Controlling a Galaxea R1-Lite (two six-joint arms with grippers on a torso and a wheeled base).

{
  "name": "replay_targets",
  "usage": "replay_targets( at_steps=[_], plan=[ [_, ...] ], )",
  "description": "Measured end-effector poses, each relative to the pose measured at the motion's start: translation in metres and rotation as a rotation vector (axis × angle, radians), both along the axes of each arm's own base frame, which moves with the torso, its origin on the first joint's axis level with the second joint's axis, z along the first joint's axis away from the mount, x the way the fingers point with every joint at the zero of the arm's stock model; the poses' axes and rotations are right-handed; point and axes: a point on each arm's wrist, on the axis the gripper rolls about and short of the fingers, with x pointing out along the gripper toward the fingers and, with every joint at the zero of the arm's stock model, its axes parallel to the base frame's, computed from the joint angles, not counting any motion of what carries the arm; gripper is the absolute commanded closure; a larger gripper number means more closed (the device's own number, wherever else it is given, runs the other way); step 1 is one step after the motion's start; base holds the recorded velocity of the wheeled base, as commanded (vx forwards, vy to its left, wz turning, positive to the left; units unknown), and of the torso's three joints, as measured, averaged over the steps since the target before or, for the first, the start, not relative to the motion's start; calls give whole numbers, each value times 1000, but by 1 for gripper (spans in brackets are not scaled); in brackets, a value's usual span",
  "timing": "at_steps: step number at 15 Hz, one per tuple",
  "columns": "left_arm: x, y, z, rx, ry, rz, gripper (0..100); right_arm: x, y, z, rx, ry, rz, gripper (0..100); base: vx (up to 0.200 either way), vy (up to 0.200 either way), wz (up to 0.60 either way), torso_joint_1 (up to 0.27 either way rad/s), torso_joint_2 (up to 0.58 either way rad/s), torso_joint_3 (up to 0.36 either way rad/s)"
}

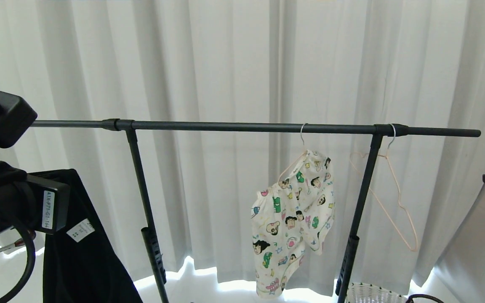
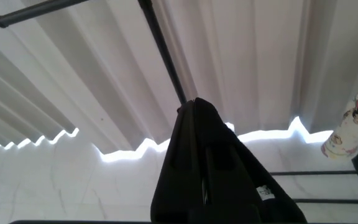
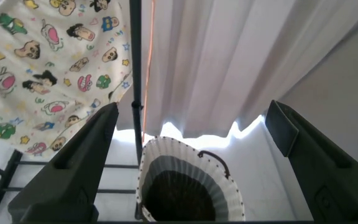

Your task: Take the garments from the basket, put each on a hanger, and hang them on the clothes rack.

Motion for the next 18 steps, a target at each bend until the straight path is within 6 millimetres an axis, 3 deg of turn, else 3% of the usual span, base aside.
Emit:
replay_targets(
  at_steps=[4, 18],
  plan=[
    [0, 0, 1, 30, 0, -13, 100, 10, 1, -8, -6, 48, 1, 0, 200, 0, 0, 5, 6, 1],
    [-6, 0, 9, 61, -62, -55, 100, 99, 11, -96, 61, 270, 84, 0, 0, 0, 0, 0, 0, 0]
  ],
)
